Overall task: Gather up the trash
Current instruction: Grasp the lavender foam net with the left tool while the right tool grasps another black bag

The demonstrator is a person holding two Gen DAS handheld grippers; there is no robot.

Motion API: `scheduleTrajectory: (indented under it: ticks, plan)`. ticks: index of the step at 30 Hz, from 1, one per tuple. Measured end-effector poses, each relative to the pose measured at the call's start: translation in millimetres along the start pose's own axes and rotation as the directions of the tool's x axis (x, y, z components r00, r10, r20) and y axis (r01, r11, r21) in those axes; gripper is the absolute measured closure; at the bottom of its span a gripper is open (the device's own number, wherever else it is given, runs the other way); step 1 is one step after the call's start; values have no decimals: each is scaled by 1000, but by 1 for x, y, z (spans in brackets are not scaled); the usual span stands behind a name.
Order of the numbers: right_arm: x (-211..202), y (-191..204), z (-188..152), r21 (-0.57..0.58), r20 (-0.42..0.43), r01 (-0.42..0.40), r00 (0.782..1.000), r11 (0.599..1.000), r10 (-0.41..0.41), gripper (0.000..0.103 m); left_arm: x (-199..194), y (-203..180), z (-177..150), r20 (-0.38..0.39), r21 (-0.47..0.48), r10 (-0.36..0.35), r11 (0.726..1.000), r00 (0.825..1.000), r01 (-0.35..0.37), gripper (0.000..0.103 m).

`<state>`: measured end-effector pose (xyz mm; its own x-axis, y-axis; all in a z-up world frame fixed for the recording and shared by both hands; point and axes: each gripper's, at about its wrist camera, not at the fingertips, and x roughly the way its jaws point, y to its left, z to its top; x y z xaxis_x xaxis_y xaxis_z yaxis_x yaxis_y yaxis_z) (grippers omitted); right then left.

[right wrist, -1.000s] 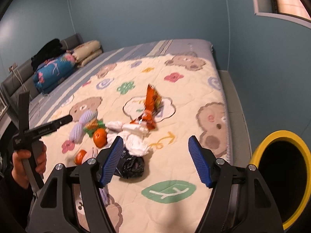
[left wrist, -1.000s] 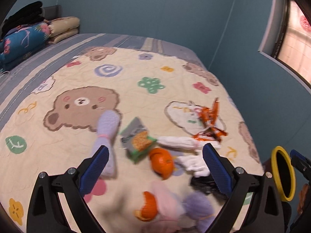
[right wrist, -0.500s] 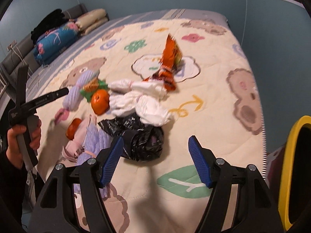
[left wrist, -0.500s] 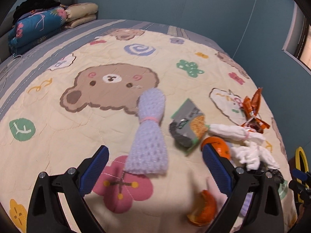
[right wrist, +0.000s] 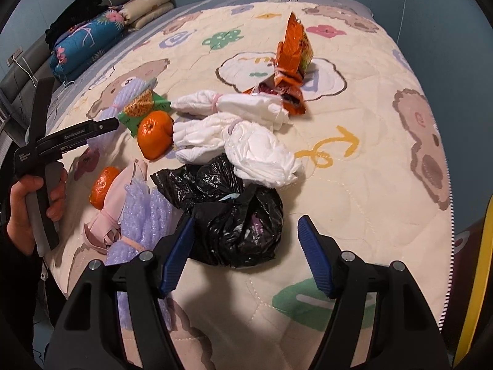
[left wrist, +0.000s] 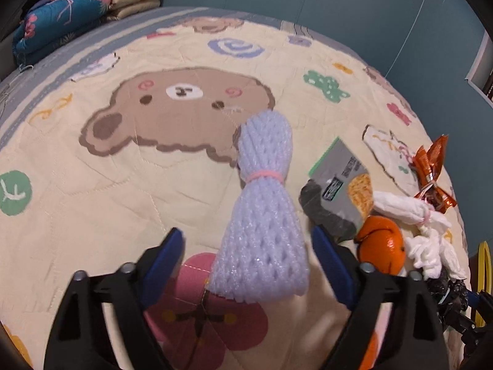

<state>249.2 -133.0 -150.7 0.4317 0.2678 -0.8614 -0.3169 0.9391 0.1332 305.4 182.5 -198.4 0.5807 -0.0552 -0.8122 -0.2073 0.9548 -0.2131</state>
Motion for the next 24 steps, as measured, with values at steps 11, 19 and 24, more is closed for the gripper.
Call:
scheduleTrajectory:
  ticks: [11,19,24]
  plan:
    - [17,11,4,-10,-23,9,1000,1000,-9,64,5,8,-2,5,-40,5,999,1000,-5,58]
    - [5,12,3,-23,7,10,1000,1000,-10,74,0,14,-4,12,-61,9,998,1000,-8,77]
    - [-11,7,2,-8,26,-19,999,1000,19,75,-13,14,-3,32,-62,-13,998,999,15,78]
